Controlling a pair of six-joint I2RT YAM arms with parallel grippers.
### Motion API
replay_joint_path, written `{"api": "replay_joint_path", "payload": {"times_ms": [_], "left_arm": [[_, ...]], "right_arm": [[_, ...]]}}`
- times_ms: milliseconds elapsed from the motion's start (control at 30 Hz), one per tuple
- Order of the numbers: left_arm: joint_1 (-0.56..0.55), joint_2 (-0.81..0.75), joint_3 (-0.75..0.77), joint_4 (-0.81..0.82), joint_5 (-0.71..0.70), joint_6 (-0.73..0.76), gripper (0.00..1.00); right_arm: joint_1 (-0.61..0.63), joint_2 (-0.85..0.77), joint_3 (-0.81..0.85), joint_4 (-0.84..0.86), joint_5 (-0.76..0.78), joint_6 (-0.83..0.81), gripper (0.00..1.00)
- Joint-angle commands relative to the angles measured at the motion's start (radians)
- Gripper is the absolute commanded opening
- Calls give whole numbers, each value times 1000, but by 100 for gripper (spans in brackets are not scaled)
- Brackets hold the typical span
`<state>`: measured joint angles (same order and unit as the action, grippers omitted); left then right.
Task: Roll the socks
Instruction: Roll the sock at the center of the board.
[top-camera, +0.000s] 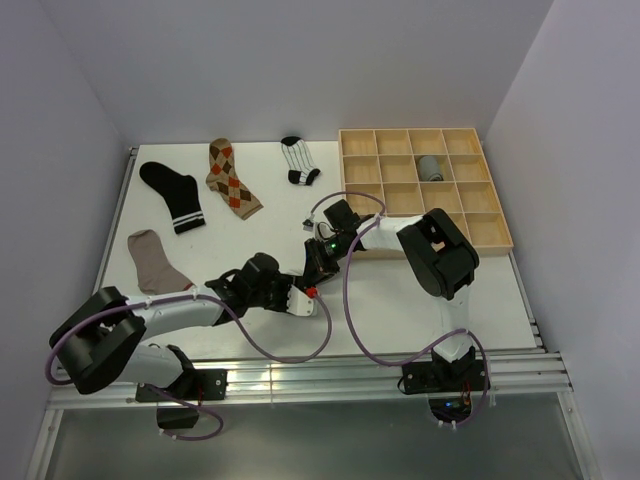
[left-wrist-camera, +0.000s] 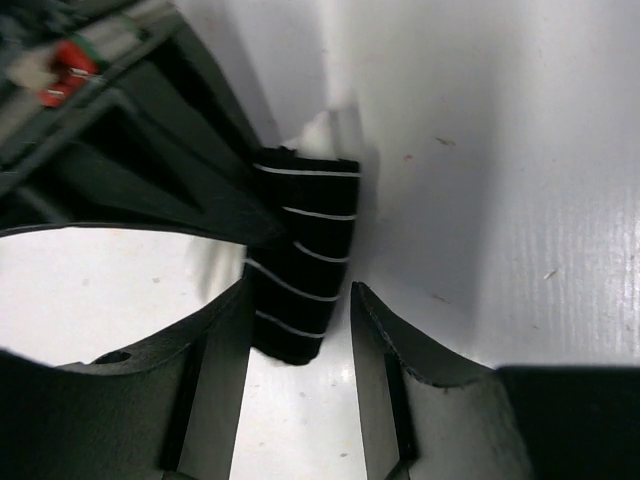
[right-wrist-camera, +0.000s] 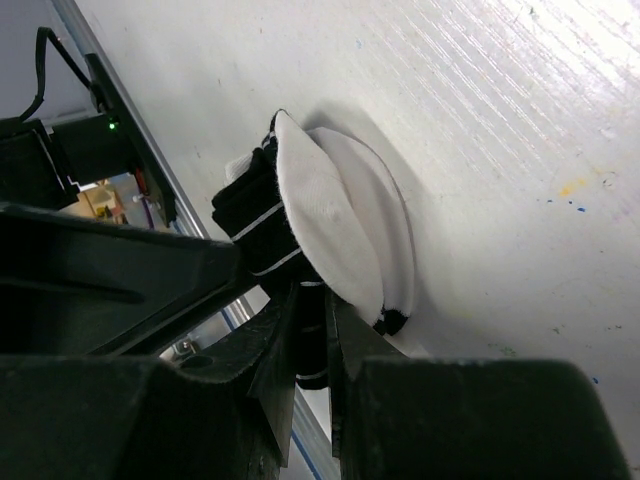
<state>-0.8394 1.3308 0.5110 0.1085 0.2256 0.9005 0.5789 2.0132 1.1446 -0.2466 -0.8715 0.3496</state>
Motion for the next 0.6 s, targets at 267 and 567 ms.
{"api": "replay_joint_path", "payload": {"times_ms": [267, 567], "left_arm": [[-6, 99, 93, -84, 93, 2, 45], [20, 188, 221, -312, 167, -6, 38]], "right_arm": [[-13, 29, -19, -45, 89, -46, 19], [-16, 12, -31, -34, 78, -44, 19]]}}
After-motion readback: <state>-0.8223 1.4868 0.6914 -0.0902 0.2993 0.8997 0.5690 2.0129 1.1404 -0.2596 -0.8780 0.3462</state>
